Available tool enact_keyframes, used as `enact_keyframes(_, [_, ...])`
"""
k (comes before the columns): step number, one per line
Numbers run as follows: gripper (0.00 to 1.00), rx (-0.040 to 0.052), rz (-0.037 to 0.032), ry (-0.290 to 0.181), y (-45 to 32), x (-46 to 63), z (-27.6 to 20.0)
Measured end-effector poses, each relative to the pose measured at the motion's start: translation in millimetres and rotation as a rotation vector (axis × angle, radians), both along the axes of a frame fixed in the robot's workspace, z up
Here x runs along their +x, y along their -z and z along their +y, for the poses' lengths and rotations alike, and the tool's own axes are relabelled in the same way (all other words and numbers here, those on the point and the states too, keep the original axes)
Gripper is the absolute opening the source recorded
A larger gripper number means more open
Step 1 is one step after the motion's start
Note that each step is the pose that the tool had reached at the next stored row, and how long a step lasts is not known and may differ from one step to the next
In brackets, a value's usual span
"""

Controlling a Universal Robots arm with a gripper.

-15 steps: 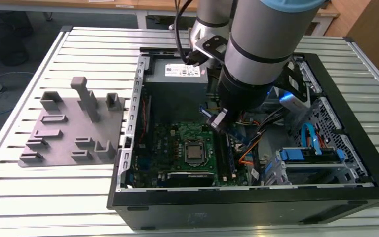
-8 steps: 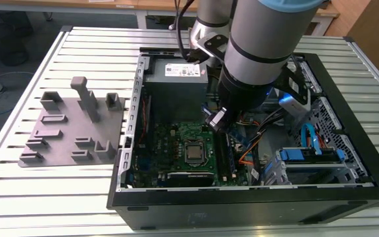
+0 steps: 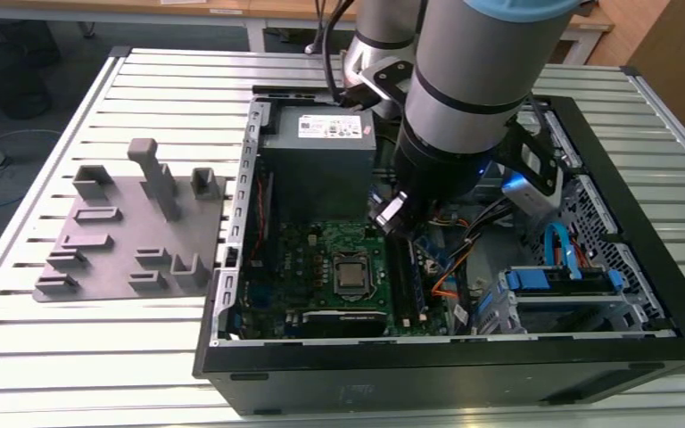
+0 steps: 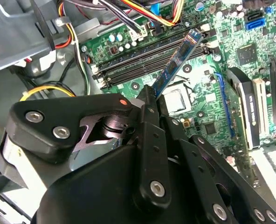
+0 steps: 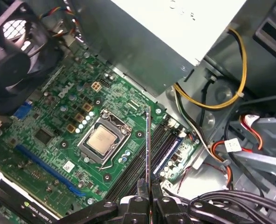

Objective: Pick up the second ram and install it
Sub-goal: 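Insert the second ram into the second slot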

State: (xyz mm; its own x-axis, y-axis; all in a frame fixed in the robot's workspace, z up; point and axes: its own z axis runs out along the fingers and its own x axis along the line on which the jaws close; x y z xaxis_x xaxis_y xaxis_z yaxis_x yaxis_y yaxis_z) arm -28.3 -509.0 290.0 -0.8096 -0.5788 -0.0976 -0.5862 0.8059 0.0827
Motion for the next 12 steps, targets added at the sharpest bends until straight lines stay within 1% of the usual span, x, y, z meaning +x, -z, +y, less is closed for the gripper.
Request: enact_keyframes(12, [0.14,0.0001,-0.0001,0.124,0.1,0.0,0.0])
